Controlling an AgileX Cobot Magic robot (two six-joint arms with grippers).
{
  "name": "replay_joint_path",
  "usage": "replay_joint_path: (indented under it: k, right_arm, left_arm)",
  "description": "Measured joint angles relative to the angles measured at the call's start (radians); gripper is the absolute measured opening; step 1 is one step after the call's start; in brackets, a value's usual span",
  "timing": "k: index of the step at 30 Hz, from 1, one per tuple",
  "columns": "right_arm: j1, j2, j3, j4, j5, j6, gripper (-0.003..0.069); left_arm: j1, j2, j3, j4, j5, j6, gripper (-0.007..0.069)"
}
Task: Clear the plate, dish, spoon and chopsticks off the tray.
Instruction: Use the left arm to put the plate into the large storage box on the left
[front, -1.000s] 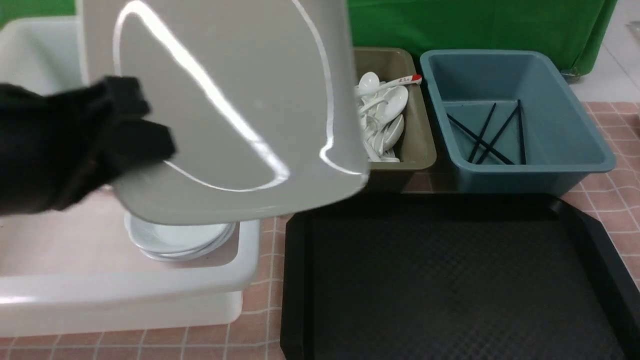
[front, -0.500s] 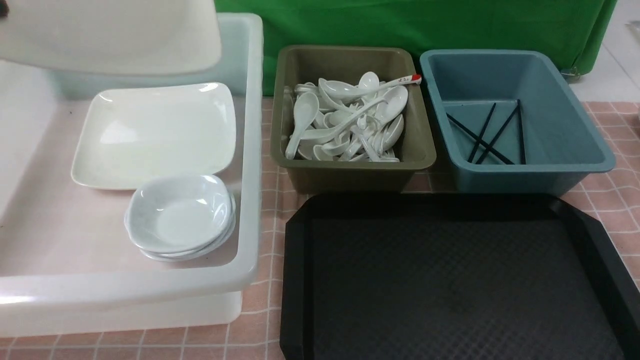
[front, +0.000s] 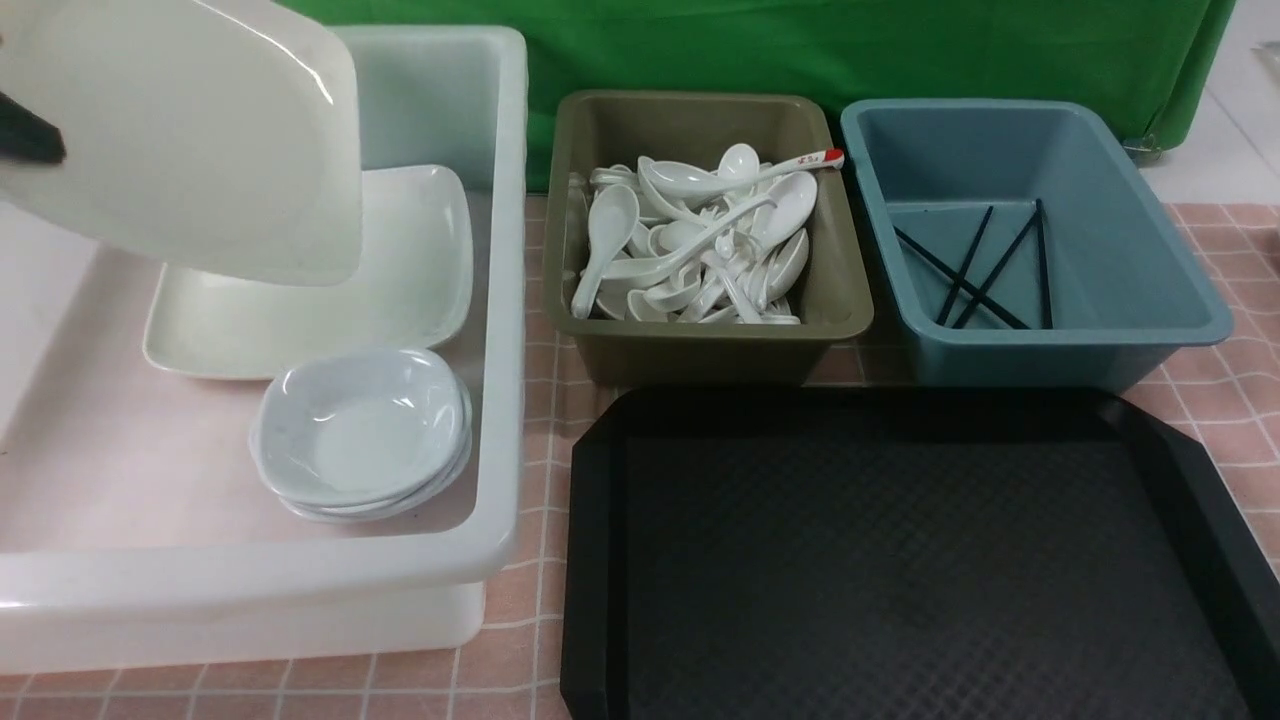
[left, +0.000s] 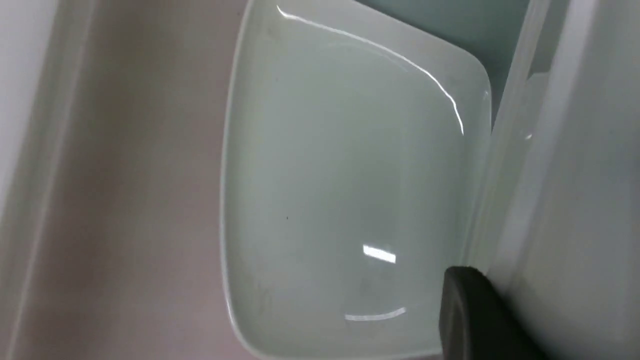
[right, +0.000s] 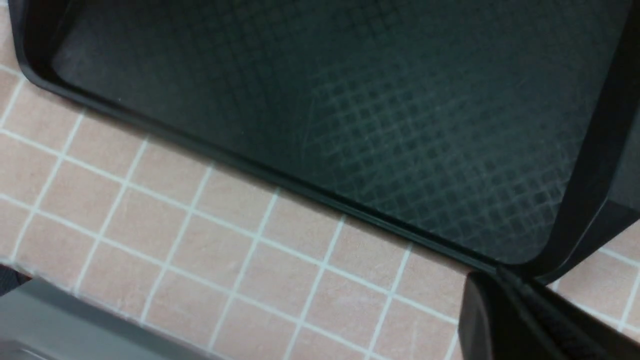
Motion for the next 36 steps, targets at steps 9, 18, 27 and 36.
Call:
replay_joint_path:
  k: [9, 18, 27, 36]
  right_arm:
    - [0.0, 0.0, 0.001, 0.0, -0.003, 0.032, 0.0046]
    - [0.0, 0.0, 0.001, 0.0, -0.003, 0.078, 0.0051]
    - [0.0, 0.0, 0.001, 0.0, -0.003, 0.079, 0.006]
    - [0.0, 0.0, -0.003, 0.0, 0.007, 0.08, 0.0061]
  left_arm:
    - [-0.079, 0.13, -0.026, 0.02, -0.057, 0.0, 0.0047]
    - [-0.082, 0.21, -0.032, -0.007, -0.085, 0.0, 0.0052]
    - [-0.081, 0.237, -0.062, 0.114, -0.141, 0.025, 0.028]
    - [-0.081, 0.238, -0.273, 0.211, 0.012, -0.009, 0.0456]
